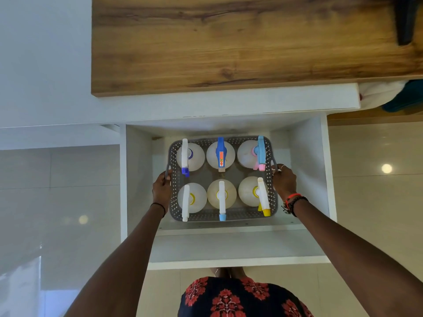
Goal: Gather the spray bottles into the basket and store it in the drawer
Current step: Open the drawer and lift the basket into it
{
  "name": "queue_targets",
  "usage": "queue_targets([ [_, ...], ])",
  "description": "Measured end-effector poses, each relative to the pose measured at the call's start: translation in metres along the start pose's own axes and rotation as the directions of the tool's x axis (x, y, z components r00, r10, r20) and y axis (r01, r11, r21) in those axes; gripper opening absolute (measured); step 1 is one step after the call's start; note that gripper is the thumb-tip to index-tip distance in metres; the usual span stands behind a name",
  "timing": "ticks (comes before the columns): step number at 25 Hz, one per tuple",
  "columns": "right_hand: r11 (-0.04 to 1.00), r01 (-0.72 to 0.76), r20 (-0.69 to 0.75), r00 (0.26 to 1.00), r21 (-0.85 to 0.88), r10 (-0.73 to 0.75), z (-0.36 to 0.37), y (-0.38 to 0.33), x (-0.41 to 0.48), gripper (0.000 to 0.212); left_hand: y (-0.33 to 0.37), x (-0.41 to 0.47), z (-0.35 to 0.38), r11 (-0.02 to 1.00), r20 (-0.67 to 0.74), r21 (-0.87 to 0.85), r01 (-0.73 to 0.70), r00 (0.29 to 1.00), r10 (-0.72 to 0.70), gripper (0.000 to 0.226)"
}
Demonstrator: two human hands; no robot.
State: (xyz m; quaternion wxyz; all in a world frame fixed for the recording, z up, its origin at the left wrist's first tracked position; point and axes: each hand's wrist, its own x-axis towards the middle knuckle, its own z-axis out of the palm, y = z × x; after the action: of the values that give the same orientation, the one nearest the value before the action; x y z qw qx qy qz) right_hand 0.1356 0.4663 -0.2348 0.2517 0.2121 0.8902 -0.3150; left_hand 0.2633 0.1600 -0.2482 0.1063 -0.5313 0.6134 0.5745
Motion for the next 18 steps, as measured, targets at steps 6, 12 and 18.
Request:
queue_targets([
  [6,1.000,0.013,-0.002,1.000,-0.009,-0.013,0.009,0.005,0.009,0.033,-0.011,0.008,0.005,1.000,-0.002,0.003,-0.004,1.000,0.004,0.028],
  [12,1.000,0.024,-0.020,0.999,-0.007,-0.024,0.016,0.005,0.016,0.033,-0.012,0.018,0.008,1.000,0.008,-0.015,-0.018,1.000,0.018,0.027],
  [18,1.000,0.004,-0.029,1.000,-0.004,-0.004,0.022,0.007,0.021,0.033,-0.013,0.024,0.009,0.999,-0.007,-0.010,-0.042,0.999,0.042,0.032],
])
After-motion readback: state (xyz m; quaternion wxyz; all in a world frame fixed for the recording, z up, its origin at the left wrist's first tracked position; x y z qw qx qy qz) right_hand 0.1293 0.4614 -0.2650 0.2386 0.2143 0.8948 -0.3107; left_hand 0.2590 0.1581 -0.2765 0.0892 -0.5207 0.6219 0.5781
